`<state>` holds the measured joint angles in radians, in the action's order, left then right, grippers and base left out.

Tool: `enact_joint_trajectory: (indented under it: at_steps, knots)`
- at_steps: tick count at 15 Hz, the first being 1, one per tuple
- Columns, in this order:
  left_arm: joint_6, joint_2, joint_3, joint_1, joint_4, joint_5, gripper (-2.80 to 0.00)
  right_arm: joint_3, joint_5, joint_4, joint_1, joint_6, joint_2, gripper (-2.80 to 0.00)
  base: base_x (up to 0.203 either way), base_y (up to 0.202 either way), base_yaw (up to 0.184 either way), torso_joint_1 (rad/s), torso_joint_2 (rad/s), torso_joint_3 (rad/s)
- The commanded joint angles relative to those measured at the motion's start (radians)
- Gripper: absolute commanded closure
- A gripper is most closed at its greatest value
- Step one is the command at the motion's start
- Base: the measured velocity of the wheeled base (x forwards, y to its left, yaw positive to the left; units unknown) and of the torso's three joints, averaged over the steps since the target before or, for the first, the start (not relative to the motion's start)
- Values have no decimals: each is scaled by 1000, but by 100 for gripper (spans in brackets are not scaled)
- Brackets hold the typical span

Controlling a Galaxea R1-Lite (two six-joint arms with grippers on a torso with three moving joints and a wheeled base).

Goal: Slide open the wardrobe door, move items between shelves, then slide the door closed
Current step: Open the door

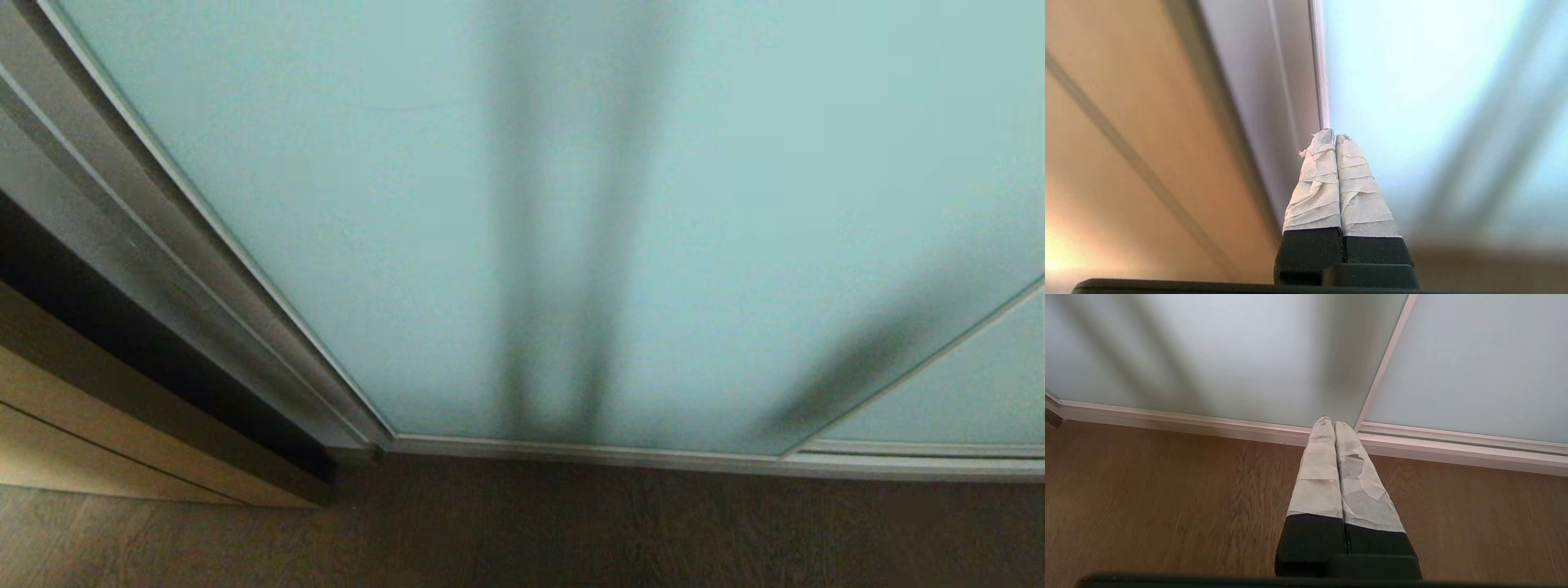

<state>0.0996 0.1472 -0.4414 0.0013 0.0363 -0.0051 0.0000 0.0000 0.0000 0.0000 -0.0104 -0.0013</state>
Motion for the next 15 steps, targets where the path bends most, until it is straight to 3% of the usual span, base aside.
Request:
enact_joint_trajectory:
  at_steps: [1, 5, 7, 11, 15]
  knots:
    - [-4, 274, -212, 1, 110, 1, 0, 1, 0, 0, 0, 0, 0, 0, 0, 0, 0, 0, 0, 0]
    - [-13, 594, -466, 0, 451, 27, 0, 1, 0, 0, 0, 0, 0, 0, 0, 0, 0, 0, 0, 0]
    - [-13, 704, -543, 0, 547, 56, 0, 0, 0, 0, 0, 0, 0, 0, 0, 0, 0, 0, 0, 0]
    - [-31, 930, -753, -1, 623, 145, 0, 0, 0, 0, 0, 0, 0, 0, 0, 0, 0, 0, 0, 0]
    - [-52, 1063, -855, -2, 679, 182, 0, 0, 0, 0, 0, 0, 0, 0, 0, 0, 0, 0, 0, 0]
